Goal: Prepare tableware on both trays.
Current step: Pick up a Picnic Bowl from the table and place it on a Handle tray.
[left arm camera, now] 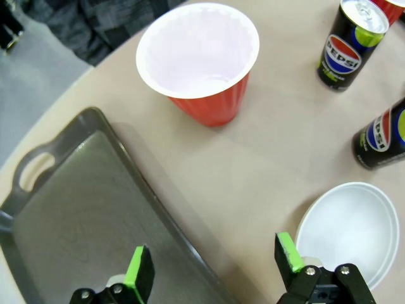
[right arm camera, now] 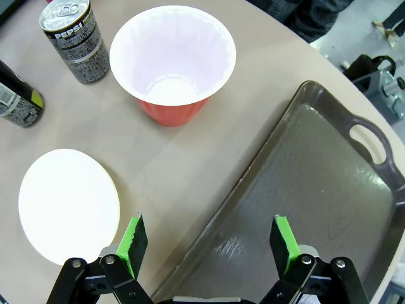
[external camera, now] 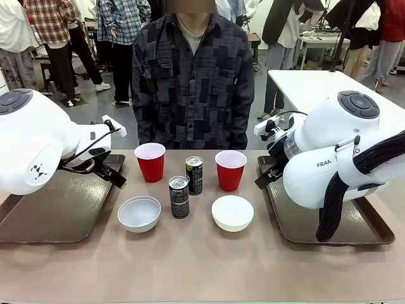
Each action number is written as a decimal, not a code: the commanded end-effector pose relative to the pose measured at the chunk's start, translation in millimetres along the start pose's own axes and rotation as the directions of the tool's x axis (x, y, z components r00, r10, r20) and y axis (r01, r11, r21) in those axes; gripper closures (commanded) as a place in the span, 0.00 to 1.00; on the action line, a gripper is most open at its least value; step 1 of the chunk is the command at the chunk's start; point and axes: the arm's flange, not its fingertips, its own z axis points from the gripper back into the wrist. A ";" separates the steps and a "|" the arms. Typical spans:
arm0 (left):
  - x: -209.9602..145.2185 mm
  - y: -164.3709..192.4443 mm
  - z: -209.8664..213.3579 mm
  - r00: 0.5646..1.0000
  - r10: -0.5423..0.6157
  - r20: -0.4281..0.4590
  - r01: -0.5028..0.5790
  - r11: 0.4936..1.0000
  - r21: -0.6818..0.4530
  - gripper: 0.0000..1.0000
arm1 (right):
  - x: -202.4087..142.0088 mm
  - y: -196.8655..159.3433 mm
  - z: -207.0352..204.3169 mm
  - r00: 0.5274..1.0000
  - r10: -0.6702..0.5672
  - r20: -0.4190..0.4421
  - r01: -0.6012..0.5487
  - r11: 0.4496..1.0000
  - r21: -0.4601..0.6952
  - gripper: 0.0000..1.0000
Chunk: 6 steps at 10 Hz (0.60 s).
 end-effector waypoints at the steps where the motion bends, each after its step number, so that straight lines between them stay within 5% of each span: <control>1: -0.6 0.3 0.0 1.000 0.000 -0.001 0.000 1.000 0.000 0.00 | 0.0 0.1 0.0 1.000 0.000 0.000 0.000 1.000 0.000 0.00; 4: -0.6 0.3 0.0 1.000 0.000 -0.001 0.000 1.000 0.000 0.00 | 0.0 0.0 0.0 1.000 0.000 0.000 0.000 1.000 0.000 0.00; 6: -15.4 3.8 25.6 1.000 0.005 0.003 -0.005 1.000 -0.023 0.00 | 16.7 23.4 12.0 0.990 0.009 -0.141 -0.012 1.000 -0.017 0.00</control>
